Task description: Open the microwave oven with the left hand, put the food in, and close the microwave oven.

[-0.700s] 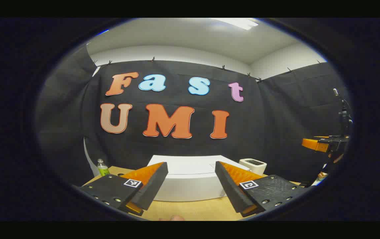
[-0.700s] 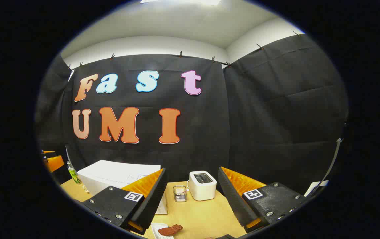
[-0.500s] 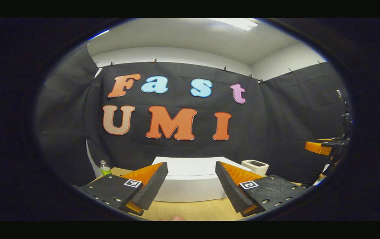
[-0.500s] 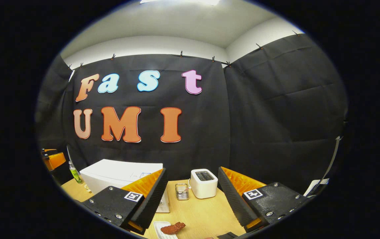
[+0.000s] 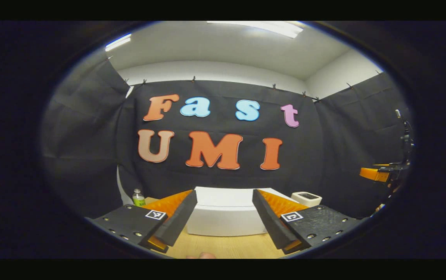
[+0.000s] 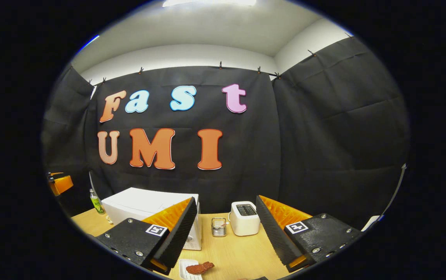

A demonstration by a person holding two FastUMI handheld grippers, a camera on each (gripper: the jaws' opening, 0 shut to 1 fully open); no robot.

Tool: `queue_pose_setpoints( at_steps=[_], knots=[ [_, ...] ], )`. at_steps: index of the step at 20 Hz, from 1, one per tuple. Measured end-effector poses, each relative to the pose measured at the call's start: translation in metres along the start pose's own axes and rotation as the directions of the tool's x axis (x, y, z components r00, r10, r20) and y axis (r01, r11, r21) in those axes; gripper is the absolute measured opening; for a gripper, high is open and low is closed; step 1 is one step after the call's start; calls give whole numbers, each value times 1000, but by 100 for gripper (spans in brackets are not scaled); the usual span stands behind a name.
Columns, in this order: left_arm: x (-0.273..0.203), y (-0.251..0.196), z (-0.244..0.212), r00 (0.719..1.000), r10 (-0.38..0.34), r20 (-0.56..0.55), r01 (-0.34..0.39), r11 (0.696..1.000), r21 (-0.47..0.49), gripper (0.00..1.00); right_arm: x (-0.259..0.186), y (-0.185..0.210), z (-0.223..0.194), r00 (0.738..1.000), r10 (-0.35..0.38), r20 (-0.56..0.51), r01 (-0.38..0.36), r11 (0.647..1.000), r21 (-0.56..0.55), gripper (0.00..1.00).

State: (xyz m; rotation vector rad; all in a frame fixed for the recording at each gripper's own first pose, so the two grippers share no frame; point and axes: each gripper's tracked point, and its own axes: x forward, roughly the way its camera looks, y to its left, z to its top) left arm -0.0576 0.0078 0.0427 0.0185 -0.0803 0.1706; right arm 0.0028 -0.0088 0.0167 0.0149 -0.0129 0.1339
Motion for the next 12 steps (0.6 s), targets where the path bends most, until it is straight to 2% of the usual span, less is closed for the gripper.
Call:
queue_pose_setpoints(
  at_steps=[3, 6, 7, 8, 9, 12],
  knots=[
    [-5, -8, 14, 1000, 15, 15, -15, 1000, 18, 90, 3, -6, -5, 1000, 22, -1, -22, 1000, 21, 95],
    [0, -30, 11, 1000, -20, 12, 19, 999, 36, 91, 8, -12, -12, 1000, 1, -6, -1, 1000, 18, 95],
    [3, -40, 5, 999, -43, 2, 42, 998, 38, 91, 11, -14, -14, 1000, -8, -3, 8, 1000, 18, 95],
    [5, -53, -3, 998, -69, -9, 69, 997, 32, 91, 12, -16, -15, 1000, -18, 0, 18, 1000, 20, 100],
    [9, -64, -16, 995, -94, -22, 95, 995, 18, 90, 12, -18, -16, 1000, -26, 4, 26, 999, 25, 95],
    [21, -105, -62, 984, -170, -53, 169, 985, -16, 92, 12, -27, -20, 999, -41, 8, 41, 999, 32, 95]
  ],
)
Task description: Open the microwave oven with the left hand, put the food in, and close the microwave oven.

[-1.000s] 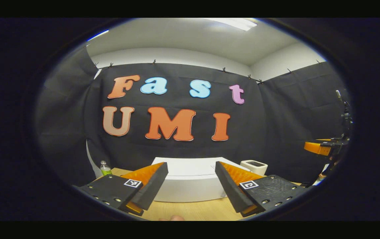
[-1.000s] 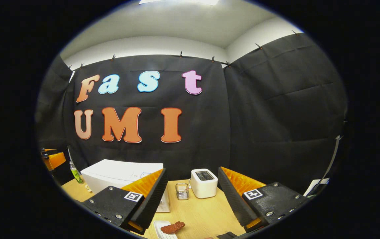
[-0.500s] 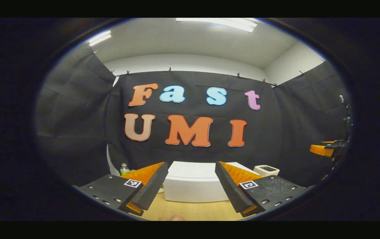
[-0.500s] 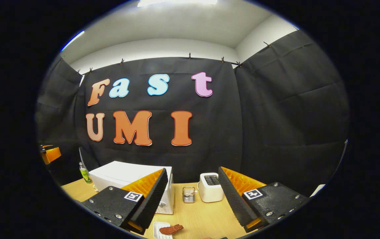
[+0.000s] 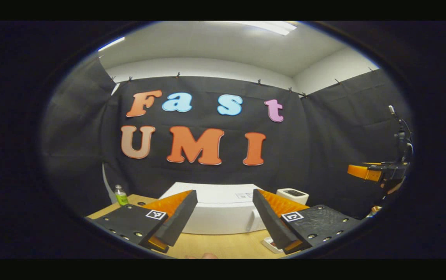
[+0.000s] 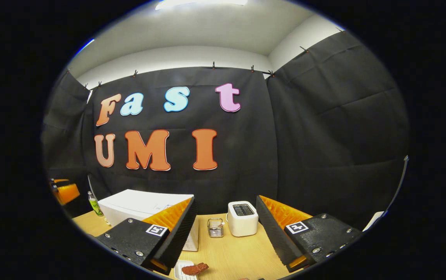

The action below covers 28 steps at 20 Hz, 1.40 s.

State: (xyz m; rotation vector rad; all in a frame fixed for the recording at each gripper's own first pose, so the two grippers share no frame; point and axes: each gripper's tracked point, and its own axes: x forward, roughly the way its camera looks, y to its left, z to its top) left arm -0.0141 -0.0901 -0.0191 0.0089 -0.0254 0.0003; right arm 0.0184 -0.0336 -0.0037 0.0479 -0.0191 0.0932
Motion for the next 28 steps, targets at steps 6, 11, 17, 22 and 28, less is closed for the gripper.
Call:
queue_pose_setpoints(
  at_steps=[6, 11, 17, 22, 28],
  knots=[
    [59, -49, -119, 994, -5, -107, 11, 999, 52, 92, -1, -16, -16, 1000, -16, -13, 16, 1000, -23, 95],
    [108, -77, -191, 991, -12, -132, 19, 998, 56, 91, -1, -26, -29, 999, -29, -24, 28, 999, -39, 95],
    [156, -90, -248, 979, -8, -202, 22, 997, 69, 90, 1, -42, -43, 998, -51, -39, 48, 996, -73, 95],
    [173, -78, -253, 986, 46, -159, -36, 997, 66, 70, 1, -46, -49, 998, -52, -42, 49, 996, -75, 95],
    [174, -83, -265, 983, 5, -184, 2, 999, 36, 16, -4, -46, -50, 998, -52, -32, 49, 996, -77, 95]
  ],
)
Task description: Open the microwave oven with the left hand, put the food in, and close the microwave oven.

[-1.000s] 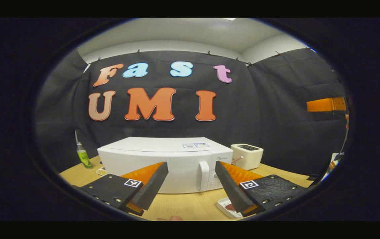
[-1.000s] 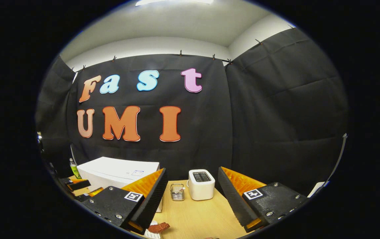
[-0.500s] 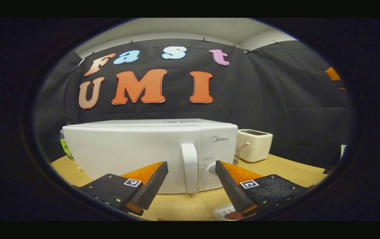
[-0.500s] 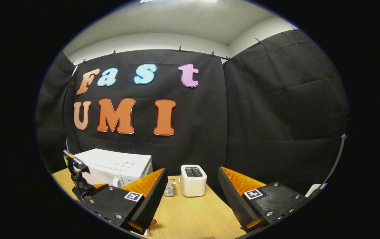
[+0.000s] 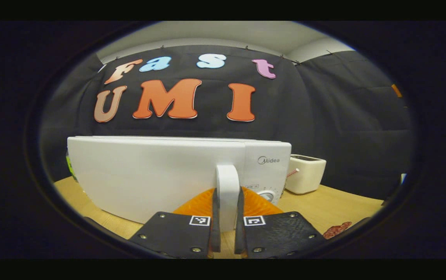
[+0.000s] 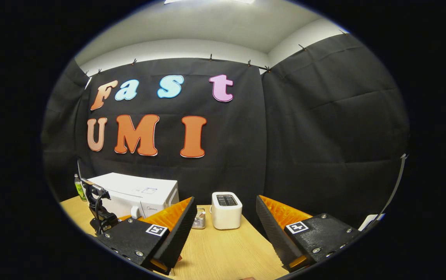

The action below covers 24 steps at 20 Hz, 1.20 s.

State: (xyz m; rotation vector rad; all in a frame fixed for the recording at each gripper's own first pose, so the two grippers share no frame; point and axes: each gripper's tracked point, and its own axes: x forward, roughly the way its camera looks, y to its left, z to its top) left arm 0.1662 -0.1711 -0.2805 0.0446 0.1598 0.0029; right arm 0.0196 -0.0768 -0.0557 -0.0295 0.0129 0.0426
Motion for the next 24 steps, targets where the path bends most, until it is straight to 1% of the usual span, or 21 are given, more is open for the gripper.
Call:
queue_pose_setpoints(
  at_steps=[1, 2, 3, 4, 7, 9, 10, 11, 12, 15, 17, 18, 19, 23, 24],
  knots=[
    [-5, -1, -1, 1000, 1, -5, -1, 1000, -17, 7, 0, -1, 0, 1000, -2, 2, 2, 1000, -3, 95],
    [-23, 0, 3, 1000, 0, 21, 0, 999, -33, 11, -1, -1, -1, 1000, -2, 4, 2, 1000, -6, 95],
    [-37, -1, 4, 999, -14, 32, 15, 1000, -21, 2, 0, -1, -1, 1000, -3, 7, 3, 1000, -4, 95],
    [-54, 0, 5, 998, -36, 42, 37, 999, -4, 8, -1, 1, -3, 1000, -3, 6, 3, 1000, -2, 95],
    [-97, 5, 3, 993, -116, 17, 117, 993, -32, 8, -3, 9, -9, 1000, 15, -2, -15, 1000, -1, 95],
    [-131, 14, 4, 987, -160, 8, 160, 987, -29, 8, -5, 15, -11, 1000, 23, -5, -23, 1000, -2, 95],
    [-148, 19, 5, 985, -174, 5, 174, 984, -22, 8, -6, 18, -12, 1000, 27, -6, -27, 1000, -3, 95],
    [-163, 26, 4, 983, -182, 1, 182, 983, -19, 5, -7, 21, -13, 999, 32, -6, -32, 999, -2, 95],
    [-179, 33, 3, 982, -187, -9, 187, 982, -15, 8, -8, 26, -13, 999, 36, -8, -36, 999, 0, 95],
    [-220, 56, 5, 979, -202, -31, 202, 979, -7, 8, -11, 39, -13, 998, 58, -12, -58, 998, 7, 95],
    [-245, 75, 7, 981, -189, -36, 189, 982, -10, 9, -11, 48, -13, 997, 70, -9, -70, 998, 5, 95],
    [-258, 85, 7, 984, -175, -38, 175, 985, -8, 4, -12, 54, -11, 997, 78, -7, -78, 997, 8, 95],
    [-268, 94, 7, 987, -159, -39, 159, 987, -4, 9, -14, 60, -11, 996, 90, -6, -90, 996, 12, 95],
    [-308, 138, 9, 997, -69, -36, 69, 998, 13, 11, -20, 84, -18, 991, 133, -14, -133, 991, 13, 95],
    [-318, 150, 9, 998, -43, -35, 43, 999, 8, 14, -21, 90, -20, 990, 142, -18, -142, 990, 11, 95]
  ],
)
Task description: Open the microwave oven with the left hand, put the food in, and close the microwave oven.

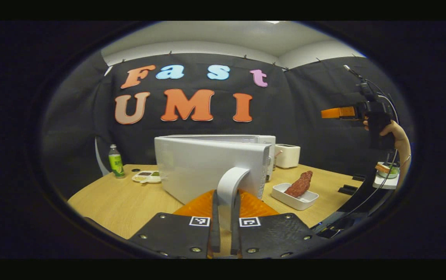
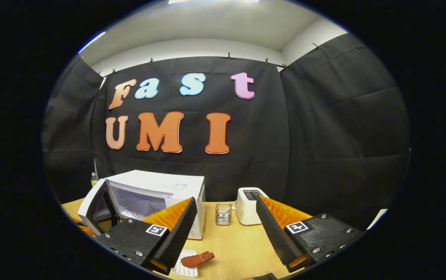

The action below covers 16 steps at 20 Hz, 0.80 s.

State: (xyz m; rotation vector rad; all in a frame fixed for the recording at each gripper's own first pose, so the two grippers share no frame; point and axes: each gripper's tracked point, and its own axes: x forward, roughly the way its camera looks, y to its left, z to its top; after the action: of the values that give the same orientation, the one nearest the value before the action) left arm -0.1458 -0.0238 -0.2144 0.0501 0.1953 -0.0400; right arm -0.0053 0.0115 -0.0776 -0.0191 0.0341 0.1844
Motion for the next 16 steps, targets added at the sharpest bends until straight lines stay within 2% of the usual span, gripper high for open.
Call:
queue_pose_setpoints(
  at_steps=[1, 5, 6, 9, 10, 11, 12, 13, 16],
  knots=[
    [-11, 13, -1, 1000, 29, -3, -29, 1000, -6, 13, -1, 5, -2, 1000, 9, -4, -9, 1000, -1, 95],
    [-60, 67, 12, 990, 142, 13, -142, 990, -26, 18, -3, 20, -6, 999, 34, -8, -34, 999, 9, 95],
    [-73, 81, 16, 985, 169, 25, -168, 985, -24, 28, -2, 23, -8, 999, 37, -10, -37, 999, 14, 95],
    [-108, 123, 18, 963, 268, 25, -267, 963, -42, 45, -3, 28, -19, 999, 40, -22, -38, 998, 50, 95],
    [-117, 134, 15, 957, 289, 22, -288, 956, -59, 54, -2, 30, -24, 999, 43, -30, -41, 997, 65, 95],
    [-124, 143, 16, 951, 308, 22, -306, 950, -65, 54, -2, 33, -31, 998, 48, -43, -44, 996, 81, 95],
    [-130, 154, 14, 943, 332, 23, -330, 942, -57, 66, 0, 34, -39, 997, 51, -59, -45, 994, 97, 95],
    [-134, 165, 15, 933, 358, 26, -357, 933, -43, 70, 0, 36, -47, 996, 54, -78, -45, 993, 113, 95],
    [-144, 189, 19, 911, 409, 52, -408, 913, -29, 91, 2, 36, -78, 989, 55, -139, -31, 985, 169, 95]
  ],
)
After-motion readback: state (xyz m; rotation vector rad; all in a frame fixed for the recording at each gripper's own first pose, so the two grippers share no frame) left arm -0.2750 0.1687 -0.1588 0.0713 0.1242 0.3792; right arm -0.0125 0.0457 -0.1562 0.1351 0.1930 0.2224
